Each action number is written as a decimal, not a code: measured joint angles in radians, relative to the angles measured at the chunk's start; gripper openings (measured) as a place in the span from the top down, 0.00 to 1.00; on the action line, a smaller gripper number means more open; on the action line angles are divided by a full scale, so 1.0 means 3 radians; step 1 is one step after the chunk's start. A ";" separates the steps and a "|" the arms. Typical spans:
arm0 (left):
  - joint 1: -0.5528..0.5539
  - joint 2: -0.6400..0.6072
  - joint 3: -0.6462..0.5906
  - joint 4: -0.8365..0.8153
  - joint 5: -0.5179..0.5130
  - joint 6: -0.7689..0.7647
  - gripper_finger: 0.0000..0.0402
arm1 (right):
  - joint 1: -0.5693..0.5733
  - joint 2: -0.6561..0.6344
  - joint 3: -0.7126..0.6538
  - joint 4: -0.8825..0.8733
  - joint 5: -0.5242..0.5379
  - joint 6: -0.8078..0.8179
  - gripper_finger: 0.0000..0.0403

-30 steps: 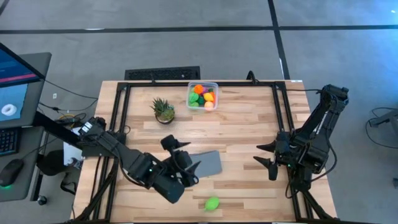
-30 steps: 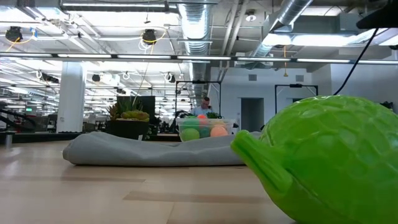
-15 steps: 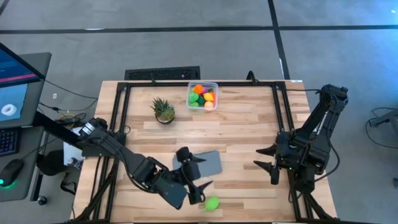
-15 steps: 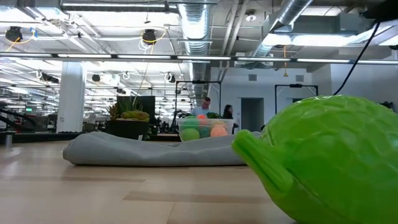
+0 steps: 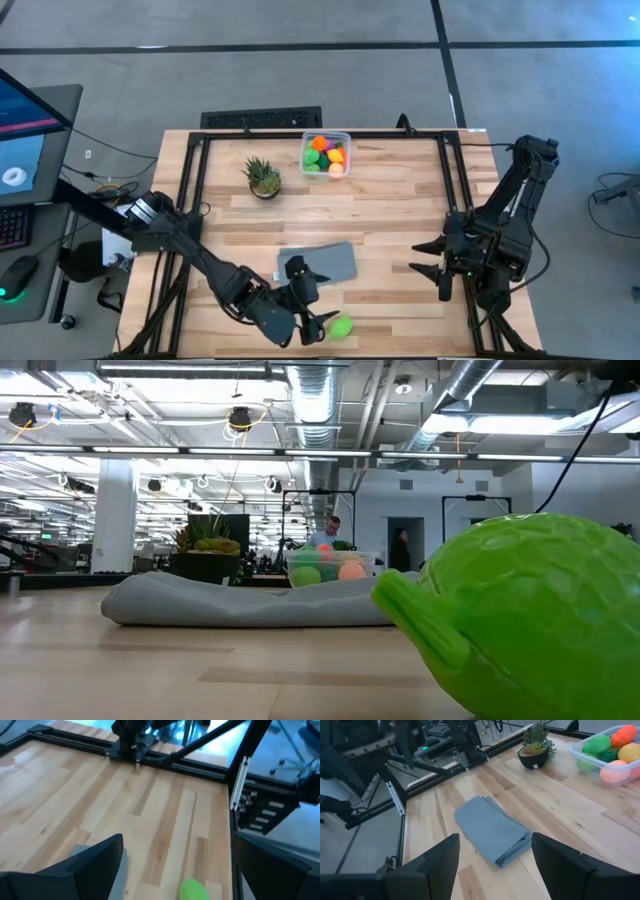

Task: Pick and placing Produce into tupperware
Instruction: Put the melon into the bin

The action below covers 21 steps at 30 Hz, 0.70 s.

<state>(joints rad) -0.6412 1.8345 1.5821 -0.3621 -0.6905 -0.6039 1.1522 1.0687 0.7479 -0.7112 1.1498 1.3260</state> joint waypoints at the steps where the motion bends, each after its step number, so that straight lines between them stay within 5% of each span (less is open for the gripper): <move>1: -0.0022 -0.0007 -0.0054 0.0082 -0.0057 -0.0021 0.10 | 0.0000 0.0000 0.0000 0.0013 -0.0002 -0.0001 0.33; 16: -0.0184 -0.0033 -0.0837 0.1208 0.0004 -0.0569 0.10 | -0.0001 0.0000 0.0000 0.0296 -0.0170 -0.0256 0.33; 21: -0.0247 -0.0033 -0.0960 0.1194 0.0060 -0.0892 0.10 | -0.0001 0.0000 0.0000 0.0468 -0.0191 -0.0438 0.33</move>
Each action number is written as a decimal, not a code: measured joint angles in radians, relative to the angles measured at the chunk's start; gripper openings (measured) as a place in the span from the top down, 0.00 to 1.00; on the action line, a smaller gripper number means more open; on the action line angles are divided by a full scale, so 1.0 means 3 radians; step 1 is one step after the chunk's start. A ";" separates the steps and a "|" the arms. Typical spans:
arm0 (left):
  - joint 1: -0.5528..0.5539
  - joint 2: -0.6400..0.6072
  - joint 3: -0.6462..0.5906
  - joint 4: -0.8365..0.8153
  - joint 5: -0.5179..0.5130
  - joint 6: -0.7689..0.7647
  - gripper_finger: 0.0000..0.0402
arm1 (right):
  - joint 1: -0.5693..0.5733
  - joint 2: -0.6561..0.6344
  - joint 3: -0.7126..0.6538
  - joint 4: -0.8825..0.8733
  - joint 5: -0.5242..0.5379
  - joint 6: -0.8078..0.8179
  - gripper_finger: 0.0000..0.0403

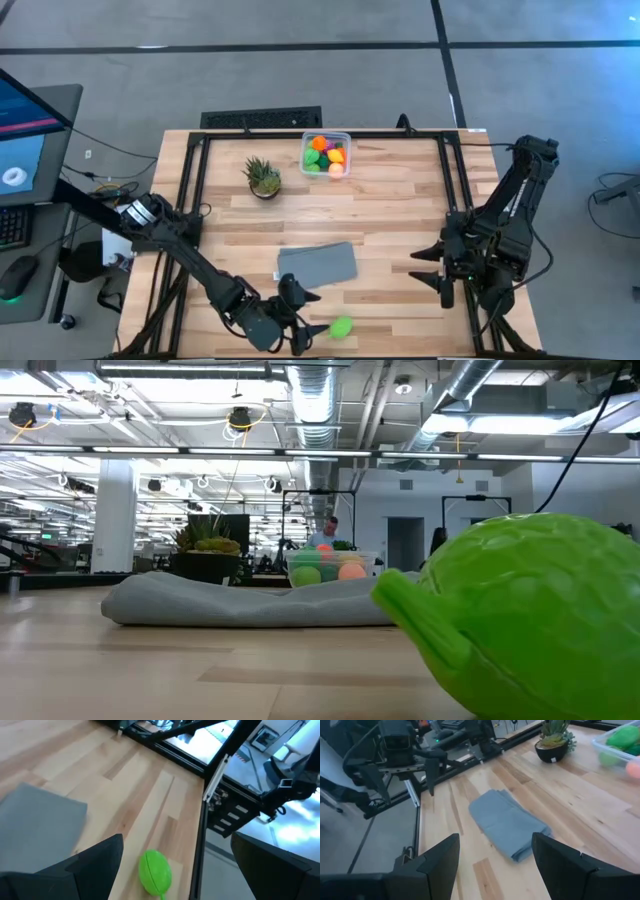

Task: Pick and placing Produce into tupperware
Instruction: Put the melon into the bin

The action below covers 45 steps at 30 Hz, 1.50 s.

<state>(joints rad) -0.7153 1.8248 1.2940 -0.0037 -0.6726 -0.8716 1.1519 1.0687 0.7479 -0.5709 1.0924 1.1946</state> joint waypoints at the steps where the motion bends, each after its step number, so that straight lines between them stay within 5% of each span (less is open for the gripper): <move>1: -0.0007 0.0000 -0.0012 -0.0004 0.0005 -0.0033 0.10 | 0.0000 0.0000 0.0000 -0.0003 -0.0007 0.0001 0.33; 9: -0.0012 0.0031 -0.0020 -0.0434 0.0392 -0.0241 0.10 | -0.0001 0.0105 0.0000 0.0242 -0.0403 -0.0190 0.33; 19: -0.0046 0.0032 -0.0019 -0.1259 0.0788 -0.0691 0.10 | -0.0430 0.0914 0.0002 0.1371 -0.1800 -0.1008 0.33; 24: -0.0109 0.0032 -0.0019 -0.1538 0.0914 -0.0789 0.10 | -0.0675 0.1272 0.0000 0.2134 -0.2150 -0.1427 0.33; 33: -0.0342 0.0025 -0.0019 -0.2020 0.0599 -0.0981 0.10 | -0.1071 0.1480 0.0001 0.2628 -0.2604 -0.1938 0.33; 45: -0.0467 -0.0384 -0.0017 -0.2350 -0.0086 -0.0789 0.10 | -0.1761 0.1595 0.0218 0.2928 -0.3807 -0.2274 0.33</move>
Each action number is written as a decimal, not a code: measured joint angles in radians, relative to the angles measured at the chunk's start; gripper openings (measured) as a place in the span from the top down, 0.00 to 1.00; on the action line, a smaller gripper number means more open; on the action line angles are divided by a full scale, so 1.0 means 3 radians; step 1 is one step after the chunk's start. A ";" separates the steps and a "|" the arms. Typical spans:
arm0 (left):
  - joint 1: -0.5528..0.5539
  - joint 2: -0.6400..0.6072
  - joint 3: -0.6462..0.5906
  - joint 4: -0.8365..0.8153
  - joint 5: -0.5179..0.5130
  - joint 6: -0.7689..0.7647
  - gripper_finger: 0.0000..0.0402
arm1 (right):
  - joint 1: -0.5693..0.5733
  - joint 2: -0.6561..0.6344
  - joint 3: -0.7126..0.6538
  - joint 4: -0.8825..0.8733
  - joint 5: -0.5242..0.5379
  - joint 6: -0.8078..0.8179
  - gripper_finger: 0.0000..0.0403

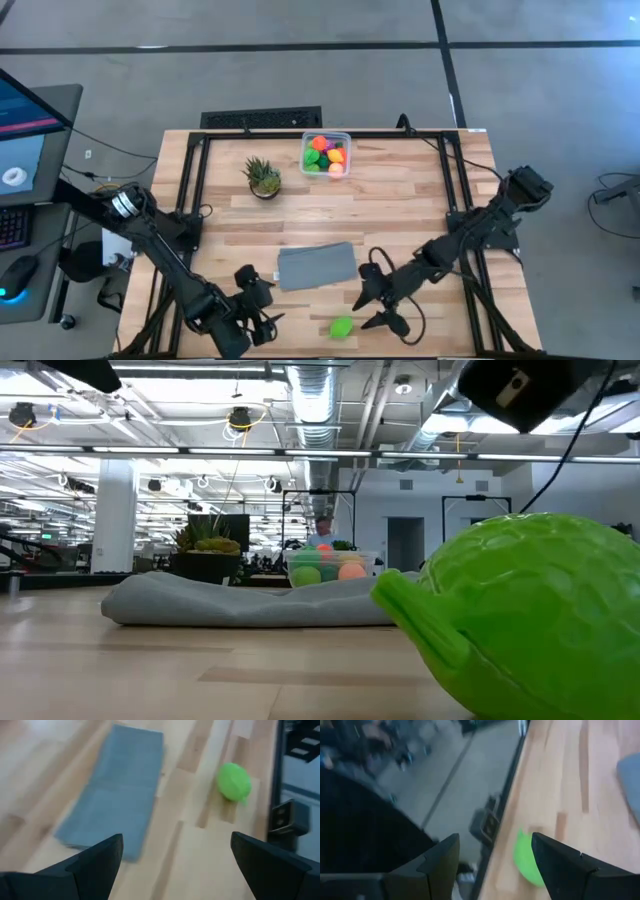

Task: Pick and placing Produce into tupperware
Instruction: Put the melon into the bin

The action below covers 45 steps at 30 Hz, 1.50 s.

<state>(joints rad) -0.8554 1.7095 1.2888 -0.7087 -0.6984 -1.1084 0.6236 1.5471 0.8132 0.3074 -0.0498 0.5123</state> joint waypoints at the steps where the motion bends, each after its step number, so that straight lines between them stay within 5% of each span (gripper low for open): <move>1: -0.0007 -0.0041 0.0000 -0.0105 -0.0031 -0.0007 0.10 | -0.0018 0.0043 0.0054 -0.0109 -0.0087 -0.0064 0.33; 11: -0.0175 -0.0344 0.0000 -0.0910 -0.0448 -0.0626 0.10 | -0.0098 0.0790 0.0684 -0.0410 -0.0467 -0.0441 0.33; 21: -0.0321 -0.0364 0.0001 -0.1259 -0.0600 -0.1175 0.10 | -0.0287 0.0968 0.0736 -0.0507 -0.0544 -0.0331 0.33; 29: -0.0386 -0.0463 0.0047 -0.1304 -0.0591 -0.1399 0.10 | -0.0420 0.0835 0.0733 -0.0552 -0.1138 0.0186 0.33; 38: -0.0490 -0.0648 0.0092 -0.1338 -0.0920 -0.1391 0.10 | -0.0419 0.0488 0.0735 -0.0530 -0.1128 0.0063 0.33; 45: -0.0514 -0.0631 0.0092 -0.1300 -0.0589 -0.1402 0.10 | -0.0683 0.0270 0.0735 -0.0514 -0.1252 0.0064 0.33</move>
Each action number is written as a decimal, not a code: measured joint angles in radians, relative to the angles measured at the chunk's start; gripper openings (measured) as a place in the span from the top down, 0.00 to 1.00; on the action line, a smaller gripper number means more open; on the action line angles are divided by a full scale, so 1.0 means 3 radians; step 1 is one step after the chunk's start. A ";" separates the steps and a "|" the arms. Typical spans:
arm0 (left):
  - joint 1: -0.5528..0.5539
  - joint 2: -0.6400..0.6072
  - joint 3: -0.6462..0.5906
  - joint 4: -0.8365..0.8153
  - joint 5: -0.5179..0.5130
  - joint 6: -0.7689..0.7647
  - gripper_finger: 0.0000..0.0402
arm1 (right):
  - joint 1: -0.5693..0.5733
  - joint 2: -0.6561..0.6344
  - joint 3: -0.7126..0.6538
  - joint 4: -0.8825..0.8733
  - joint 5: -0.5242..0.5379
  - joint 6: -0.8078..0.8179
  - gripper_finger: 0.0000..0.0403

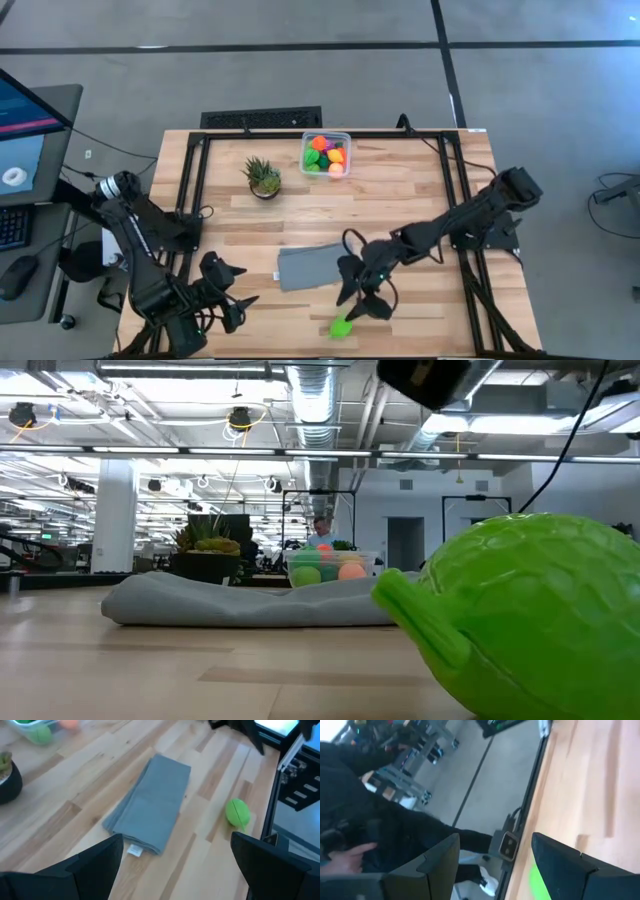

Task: Pick and placing Produce into tupperware
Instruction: Put the melon into the bin

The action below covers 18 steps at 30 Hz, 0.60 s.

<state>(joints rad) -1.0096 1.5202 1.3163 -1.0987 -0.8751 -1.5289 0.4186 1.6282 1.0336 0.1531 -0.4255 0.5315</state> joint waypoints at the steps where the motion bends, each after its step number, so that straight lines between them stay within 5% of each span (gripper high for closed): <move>1: 0.0000 -0.0001 0.0000 0.0002 -0.0003 0.0001 0.10 | -0.0042 -0.0013 0.0000 0.0009 -0.0014 0.0000 0.33; 9: -0.0041 -0.0008 0.0000 -0.0072 -0.0087 0.0159 0.10 | 0.0003 0.0128 0.0460 -0.0601 -0.0082 -0.0249 0.33; 13: -0.0095 -0.0008 0.0000 -0.0195 -0.0177 0.0223 0.10 | 0.0190 0.0420 0.0949 -0.1413 0.0200 -0.0498 0.33; 18: -0.0231 -0.0008 0.0000 -0.0433 -0.0152 0.0202 0.10 | 0.0342 0.0801 0.1378 -0.1520 0.0458 -0.0504 0.33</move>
<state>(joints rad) -1.0790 1.5177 1.3163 -1.2285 -0.9208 -1.4683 0.5213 1.8686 1.4469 -0.3028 -0.2881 0.3801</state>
